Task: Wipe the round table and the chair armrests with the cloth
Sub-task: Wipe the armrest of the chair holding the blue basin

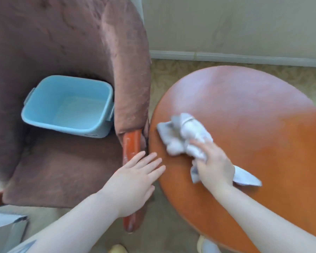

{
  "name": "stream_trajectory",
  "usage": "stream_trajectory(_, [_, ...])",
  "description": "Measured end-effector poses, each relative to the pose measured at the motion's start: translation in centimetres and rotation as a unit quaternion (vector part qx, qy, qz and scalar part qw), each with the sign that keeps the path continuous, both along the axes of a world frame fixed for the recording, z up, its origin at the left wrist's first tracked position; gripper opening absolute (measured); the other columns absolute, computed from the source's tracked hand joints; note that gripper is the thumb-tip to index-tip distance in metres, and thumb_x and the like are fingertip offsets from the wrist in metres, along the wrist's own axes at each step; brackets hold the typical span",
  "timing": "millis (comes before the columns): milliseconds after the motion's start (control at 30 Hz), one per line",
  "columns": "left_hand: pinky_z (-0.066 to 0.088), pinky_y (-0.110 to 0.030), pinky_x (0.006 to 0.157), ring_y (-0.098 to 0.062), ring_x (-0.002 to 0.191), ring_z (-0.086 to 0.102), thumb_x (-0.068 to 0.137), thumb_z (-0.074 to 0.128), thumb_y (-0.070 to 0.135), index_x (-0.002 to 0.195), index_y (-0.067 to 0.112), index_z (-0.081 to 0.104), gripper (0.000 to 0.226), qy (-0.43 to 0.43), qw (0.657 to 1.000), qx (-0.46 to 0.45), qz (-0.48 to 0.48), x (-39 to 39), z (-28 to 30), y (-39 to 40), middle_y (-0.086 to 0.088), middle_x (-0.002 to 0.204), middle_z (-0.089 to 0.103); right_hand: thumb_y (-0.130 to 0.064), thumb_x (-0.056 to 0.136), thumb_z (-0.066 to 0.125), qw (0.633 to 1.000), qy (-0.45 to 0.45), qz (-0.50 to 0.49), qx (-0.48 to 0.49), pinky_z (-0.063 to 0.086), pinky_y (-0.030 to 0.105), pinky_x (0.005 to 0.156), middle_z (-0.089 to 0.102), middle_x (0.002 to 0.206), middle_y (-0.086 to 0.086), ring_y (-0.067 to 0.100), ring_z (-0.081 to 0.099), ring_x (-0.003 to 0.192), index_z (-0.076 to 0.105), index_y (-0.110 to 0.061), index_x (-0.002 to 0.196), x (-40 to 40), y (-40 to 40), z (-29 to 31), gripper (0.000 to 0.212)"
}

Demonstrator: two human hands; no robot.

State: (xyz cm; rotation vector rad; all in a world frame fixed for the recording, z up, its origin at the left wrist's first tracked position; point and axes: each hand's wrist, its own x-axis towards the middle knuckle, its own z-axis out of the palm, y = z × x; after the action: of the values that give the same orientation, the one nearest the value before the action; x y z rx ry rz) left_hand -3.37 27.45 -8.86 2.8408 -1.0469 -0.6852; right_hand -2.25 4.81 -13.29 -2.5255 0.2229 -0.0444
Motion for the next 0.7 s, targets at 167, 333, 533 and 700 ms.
stream_trajectory(167, [0.019, -0.044, 0.115, -0.006, 0.136, 0.038, 0.088, 0.048, 0.032, 0.13, 0.03, 0.055, 0.043, -0.016, 0.995, -0.1, -0.009, -3.8, 2.6, 5.5, 0.016, 0.139, 0.051, -0.006, 0.09, 0.051, 0.774, 0.051, -0.295, 0.559, 0.046, 0.028, 0.073, 0.068, 0.098, 0.002, 0.014, 0.061, 0.075, 0.062, -0.025, 0.124, 6.2, 12.1, 4.1, 0.04])
stream_trajectory(333, [0.005, -0.021, 0.117, 0.005, 0.134, 0.033, 0.094, 0.044, 0.027, 0.13, 0.034, 0.053, 0.038, 0.002, 0.981, -0.163, 0.102, -4.6, 3.2, 12.6, 0.022, 0.139, 0.047, -0.025, 0.092, 0.05, 0.962, 0.001, -0.18, 0.204, 0.041, 0.028, 0.084, 0.051, 0.135, -0.012, 0.015, 0.053, 0.112, 0.046, -0.044, 0.134, -0.3, 18.0, 5.2, 0.046])
stream_trajectory(533, [0.03, -0.031, 0.108, -0.018, 0.125, 0.047, 0.091, 0.052, 0.015, 0.128, 0.026, 0.056, 0.039, -0.057, 0.924, -0.247, 0.285, 0.8, 4.2, 14.0, 0.007, 0.138, 0.053, -0.021, 0.093, 0.044, 0.876, 0.056, -0.366, 0.309, 0.036, 0.028, 0.084, 0.05, 0.135, -0.001, 0.022, 0.049, 0.11, 0.052, -0.038, 0.129, -0.5, 19.3, 3.6, 0.041])
stream_trajectory(700, [0.016, -0.034, 0.116, -0.019, 0.145, 0.019, 0.095, 0.045, 0.019, 0.144, 0.023, 0.038, 0.05, -0.103, 0.934, -0.265, 0.216, 6.0, 5.2, 8.5, -0.002, 0.157, 0.024, -0.011, 0.071, 0.072, 0.967, -0.087, -0.237, 0.031, 0.04, 0.04, 0.101, 0.04, 0.147, 0.005, 0.031, 0.039, 0.126, 0.047, -0.032, 0.138, -3.7, 25.0, 4.0, 0.074])
